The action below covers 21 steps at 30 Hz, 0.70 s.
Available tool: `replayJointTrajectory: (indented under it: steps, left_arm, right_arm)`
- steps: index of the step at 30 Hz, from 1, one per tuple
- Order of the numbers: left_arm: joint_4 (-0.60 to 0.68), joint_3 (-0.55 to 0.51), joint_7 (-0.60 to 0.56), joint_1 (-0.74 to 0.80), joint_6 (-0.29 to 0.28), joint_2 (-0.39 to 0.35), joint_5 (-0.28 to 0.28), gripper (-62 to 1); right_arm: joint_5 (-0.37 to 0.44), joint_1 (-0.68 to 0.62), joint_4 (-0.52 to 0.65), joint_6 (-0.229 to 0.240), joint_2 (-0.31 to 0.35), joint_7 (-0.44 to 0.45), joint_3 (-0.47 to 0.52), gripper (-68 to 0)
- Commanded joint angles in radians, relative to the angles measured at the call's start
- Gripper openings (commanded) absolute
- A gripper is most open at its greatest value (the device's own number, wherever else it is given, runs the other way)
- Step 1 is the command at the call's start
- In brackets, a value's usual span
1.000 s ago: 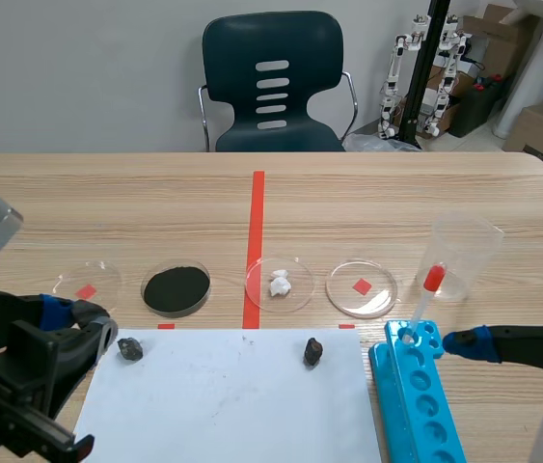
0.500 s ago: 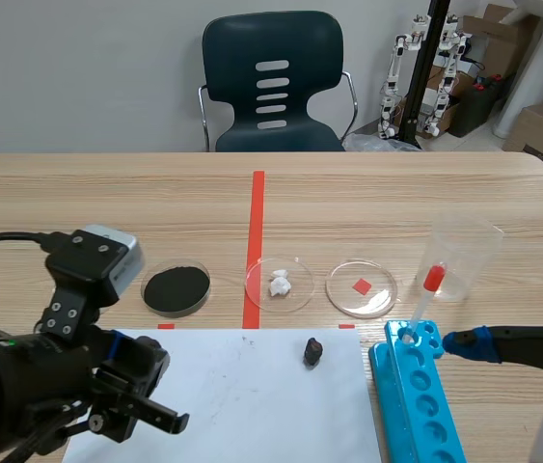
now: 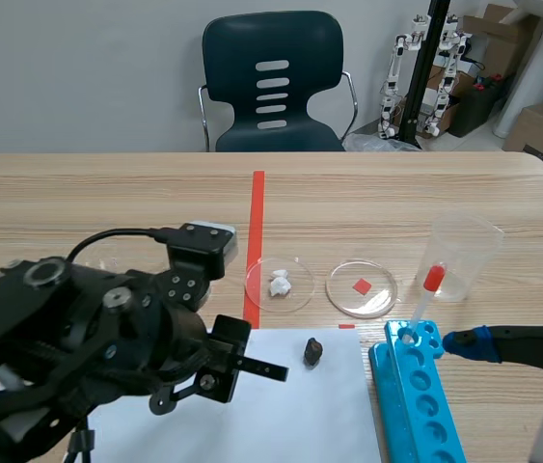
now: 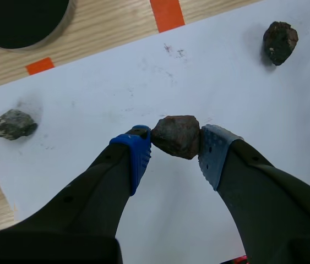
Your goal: Put the middle mineral back
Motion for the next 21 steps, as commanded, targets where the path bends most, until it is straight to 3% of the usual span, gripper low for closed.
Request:
replayJointTrajectory:
  steps: [1,8,15,21]
  left_arm:
    - [-0.006,0.007,0.015,-0.034,0.015,0.017,0.002,-43.2]
    - [-0.145,0.056,0.095,-0.177,0.035,0.081,0.002,-43.2]
    - [-0.279,0.056,0.196,-0.28,0.105,0.112,0.002,-43.2]
    - [-0.355,0.056,0.228,-0.32,0.111,0.135,0.001,-43.2]
  right_arm:
    - [0.01,0.0,0.027,-0.005,0.0,0.015,0.003,-10.6]
    - [0.01,0.0,0.027,-0.005,0.0,0.015,0.003,-10.6]
    - [0.01,0.0,0.027,-0.005,0.0,0.015,0.003,-10.6]
    - [0.01,0.0,0.027,-0.005,0.0,0.015,0.003,-10.6]
